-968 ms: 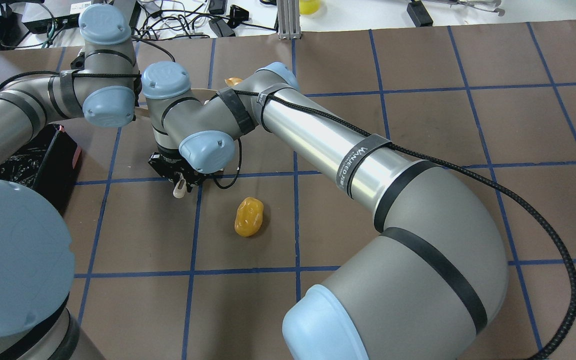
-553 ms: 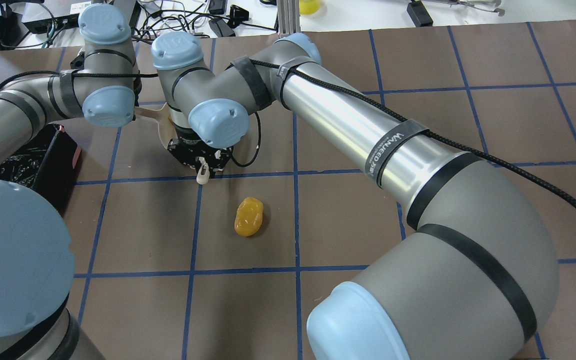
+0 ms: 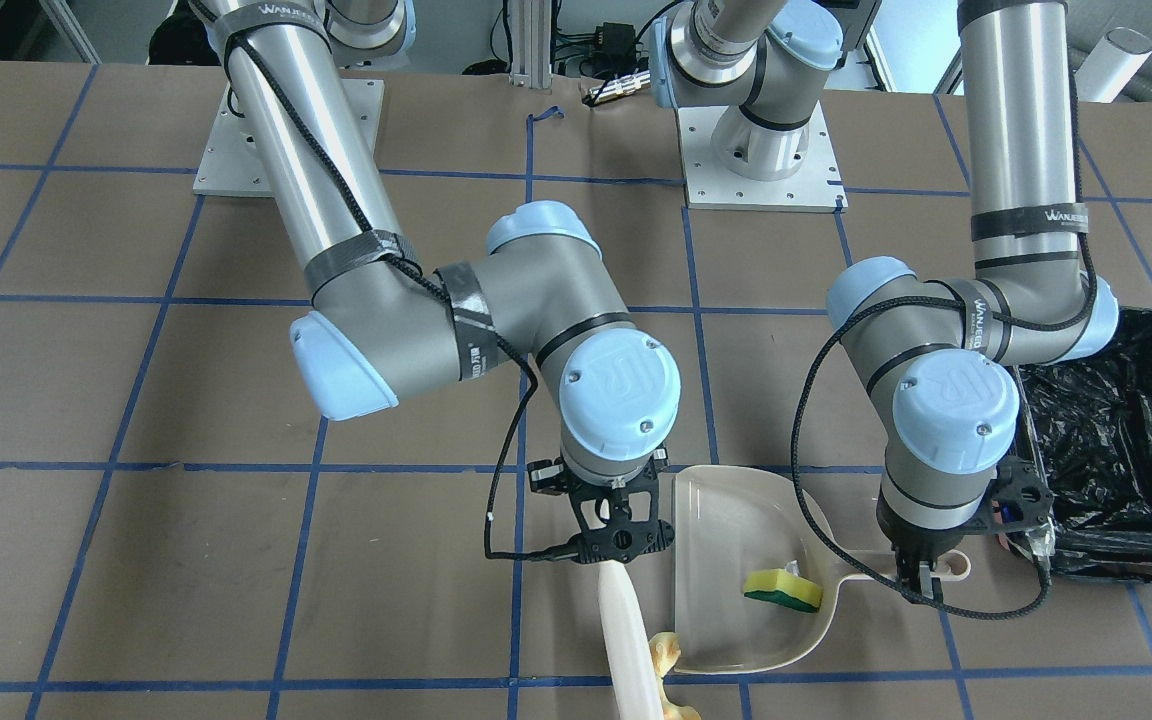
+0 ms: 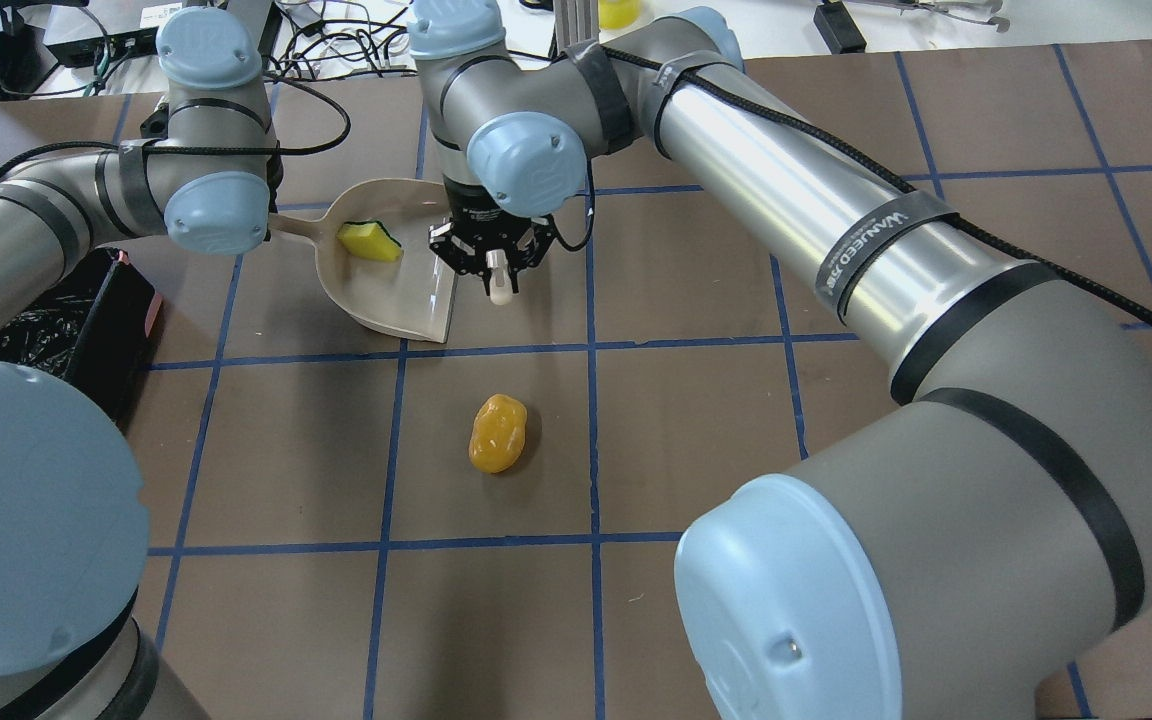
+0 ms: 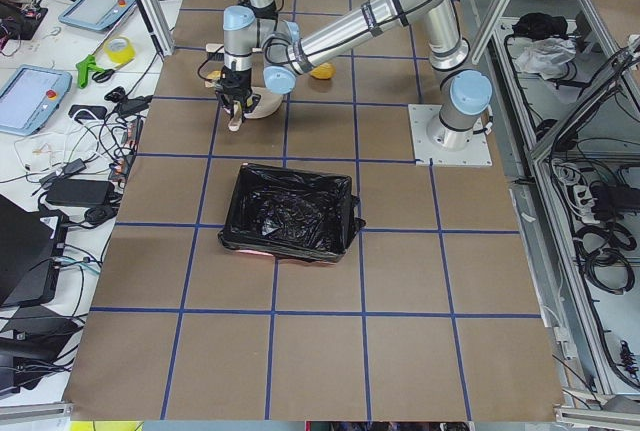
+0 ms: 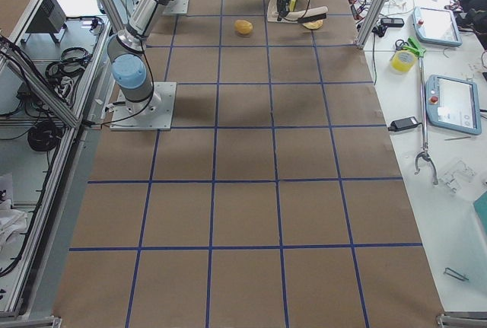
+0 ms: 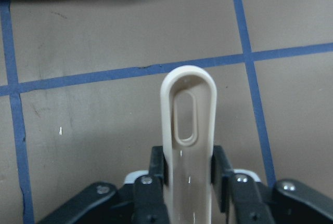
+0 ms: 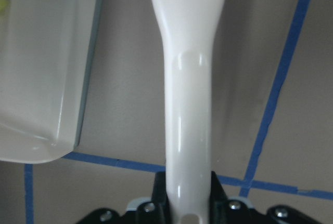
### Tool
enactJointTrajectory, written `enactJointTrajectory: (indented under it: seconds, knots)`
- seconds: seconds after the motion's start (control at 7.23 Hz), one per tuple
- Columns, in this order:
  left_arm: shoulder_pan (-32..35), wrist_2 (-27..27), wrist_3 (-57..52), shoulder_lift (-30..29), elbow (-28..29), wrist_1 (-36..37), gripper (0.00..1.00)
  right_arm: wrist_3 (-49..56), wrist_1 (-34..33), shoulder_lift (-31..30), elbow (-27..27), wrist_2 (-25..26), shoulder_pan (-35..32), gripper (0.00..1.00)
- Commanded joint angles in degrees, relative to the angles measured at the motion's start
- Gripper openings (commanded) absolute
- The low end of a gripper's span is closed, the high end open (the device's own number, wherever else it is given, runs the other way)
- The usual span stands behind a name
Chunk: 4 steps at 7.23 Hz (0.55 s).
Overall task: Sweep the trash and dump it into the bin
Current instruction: 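Raise the brush with the right gripper and reposition behind the yellow piece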
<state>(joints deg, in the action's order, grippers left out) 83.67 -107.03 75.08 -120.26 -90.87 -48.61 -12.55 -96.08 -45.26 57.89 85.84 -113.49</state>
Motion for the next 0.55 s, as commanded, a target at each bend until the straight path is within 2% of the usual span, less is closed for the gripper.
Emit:
enactJointTrajectory:
  seconds: [0.0,0.28,0.41]
  knots:
    - [0.0,0.07,-0.02,0.02,-0.01,0.0,0.0,3.67,0.19,6.65,-7.76,2.4,1.52,0.1]
    - [0.0,0.16,-0.02,0.02,-0.01,0.0,0.0,2.28,0.19,8.52,-9.9,1.27,1.52,0.1]
    - [0.0,0.33,-0.02,0.02,-0.01,0.0,0.0,-0.7,0.02,8.79,-9.99,-2.04,1.26,0.1]
